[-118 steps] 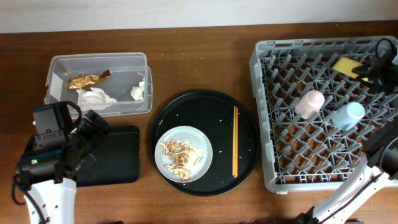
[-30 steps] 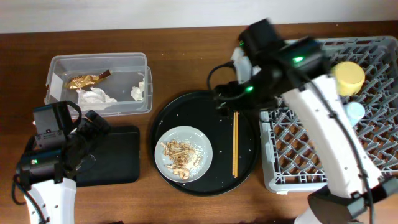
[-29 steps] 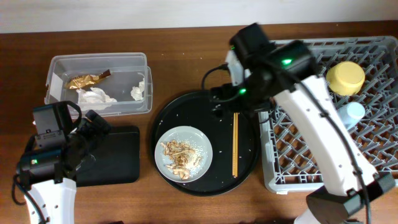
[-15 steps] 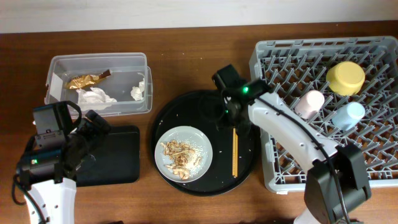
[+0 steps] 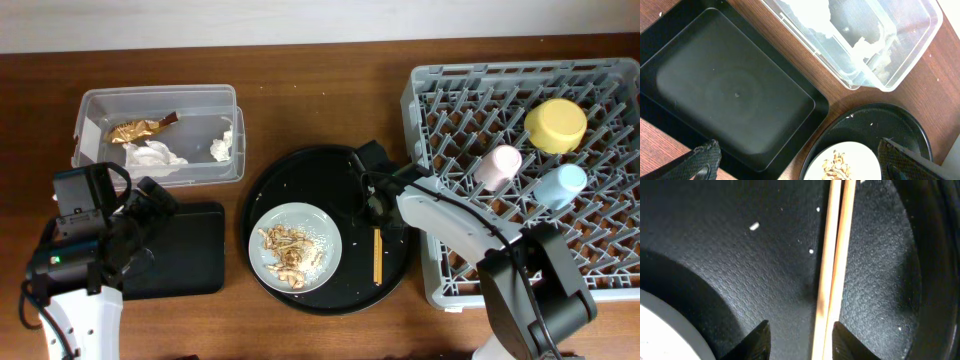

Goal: Sort waste into correct bins and load items into the dishwasher rack
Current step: 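Reach the right gripper to the wooden chopsticks on the round tray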

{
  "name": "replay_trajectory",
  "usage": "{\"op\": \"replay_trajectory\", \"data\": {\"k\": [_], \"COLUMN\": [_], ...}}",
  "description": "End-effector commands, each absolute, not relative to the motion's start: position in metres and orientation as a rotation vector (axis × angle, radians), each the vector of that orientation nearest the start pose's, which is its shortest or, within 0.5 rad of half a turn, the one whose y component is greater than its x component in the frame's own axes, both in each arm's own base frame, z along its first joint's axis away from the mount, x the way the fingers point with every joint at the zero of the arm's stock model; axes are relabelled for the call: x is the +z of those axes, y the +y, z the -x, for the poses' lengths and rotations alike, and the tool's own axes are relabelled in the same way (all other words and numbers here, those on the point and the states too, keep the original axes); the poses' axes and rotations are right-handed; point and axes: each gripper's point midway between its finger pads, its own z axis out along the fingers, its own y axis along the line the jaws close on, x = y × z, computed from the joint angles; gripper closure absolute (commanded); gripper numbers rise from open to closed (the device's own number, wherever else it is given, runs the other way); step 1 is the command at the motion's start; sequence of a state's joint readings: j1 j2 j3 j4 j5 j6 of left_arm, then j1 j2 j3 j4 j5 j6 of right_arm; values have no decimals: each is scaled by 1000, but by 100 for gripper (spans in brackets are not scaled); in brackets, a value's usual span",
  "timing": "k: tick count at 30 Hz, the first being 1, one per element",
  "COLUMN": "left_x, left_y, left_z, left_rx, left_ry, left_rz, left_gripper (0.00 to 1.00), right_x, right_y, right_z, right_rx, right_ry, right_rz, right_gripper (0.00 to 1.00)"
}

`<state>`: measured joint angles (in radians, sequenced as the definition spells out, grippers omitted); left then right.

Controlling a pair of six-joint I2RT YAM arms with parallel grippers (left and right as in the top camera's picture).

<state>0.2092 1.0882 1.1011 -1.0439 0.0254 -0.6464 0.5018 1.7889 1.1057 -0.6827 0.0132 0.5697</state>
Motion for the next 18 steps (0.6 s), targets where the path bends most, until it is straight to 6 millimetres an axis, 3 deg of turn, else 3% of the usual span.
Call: {"op": "replay_trajectory", "data": {"k": [1,18], "left_x": [202,202], "left_y": [53,53], "left_z": [-262,-262], "left_rx": [-178,-178], "left_ry": [2375,2375], "left_rz": [1060,1060], "left_gripper": [1,1], "right_x": [26,-1], "right_y": [166,165], "right_z": [-316,-312], "right_rx": [119,79], "right_ry": [2924,2979], "right_rz": [-156,-180], "right_gripper": [61,64]}}
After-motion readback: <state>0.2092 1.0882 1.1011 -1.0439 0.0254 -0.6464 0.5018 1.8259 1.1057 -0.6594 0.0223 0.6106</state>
